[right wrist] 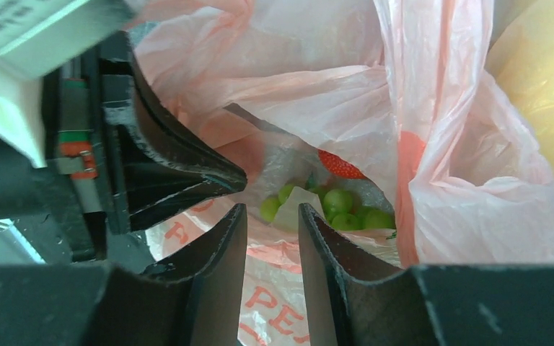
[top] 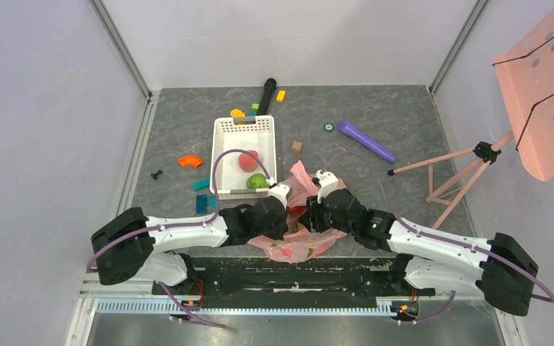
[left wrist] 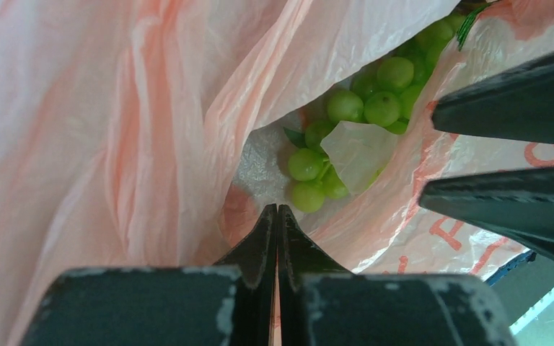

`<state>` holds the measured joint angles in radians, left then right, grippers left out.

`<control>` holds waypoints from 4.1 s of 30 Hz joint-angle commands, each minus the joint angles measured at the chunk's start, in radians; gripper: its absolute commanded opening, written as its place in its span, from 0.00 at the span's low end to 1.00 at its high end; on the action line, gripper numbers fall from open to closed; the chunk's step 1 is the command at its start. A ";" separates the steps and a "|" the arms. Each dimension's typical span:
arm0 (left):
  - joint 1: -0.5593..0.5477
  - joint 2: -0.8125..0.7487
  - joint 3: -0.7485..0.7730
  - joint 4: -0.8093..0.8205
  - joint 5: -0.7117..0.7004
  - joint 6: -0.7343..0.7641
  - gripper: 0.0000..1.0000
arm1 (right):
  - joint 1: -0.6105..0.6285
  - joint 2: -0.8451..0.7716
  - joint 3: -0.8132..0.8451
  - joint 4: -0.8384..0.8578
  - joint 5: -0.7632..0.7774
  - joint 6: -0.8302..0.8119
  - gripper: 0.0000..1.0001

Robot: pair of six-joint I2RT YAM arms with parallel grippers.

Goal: Take the fake fruits out of the plastic bag

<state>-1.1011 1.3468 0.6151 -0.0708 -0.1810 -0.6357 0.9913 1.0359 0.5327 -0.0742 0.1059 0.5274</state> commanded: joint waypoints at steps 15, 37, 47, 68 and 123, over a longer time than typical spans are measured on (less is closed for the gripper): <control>-0.002 -0.007 0.034 0.061 0.014 -0.036 0.02 | -0.004 0.047 0.046 -0.200 0.365 0.187 0.57; -0.003 0.034 0.067 0.067 0.042 -0.028 0.02 | -0.152 -0.085 -0.076 0.119 0.147 0.082 0.47; -0.003 0.039 0.087 0.067 0.040 -0.019 0.02 | -0.077 -0.025 0.022 0.037 -0.007 -0.006 0.40; -0.002 0.058 0.062 0.102 0.044 -0.029 0.02 | -0.077 0.152 0.126 -0.242 0.390 0.147 0.40; -0.004 -0.027 0.152 -0.011 0.045 -0.011 0.02 | -0.270 -0.039 -0.120 0.317 0.097 -0.020 0.00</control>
<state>-1.1011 1.3773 0.7231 -0.0628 -0.1024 -0.6353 0.7235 1.0702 0.3782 0.2317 0.2687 0.5663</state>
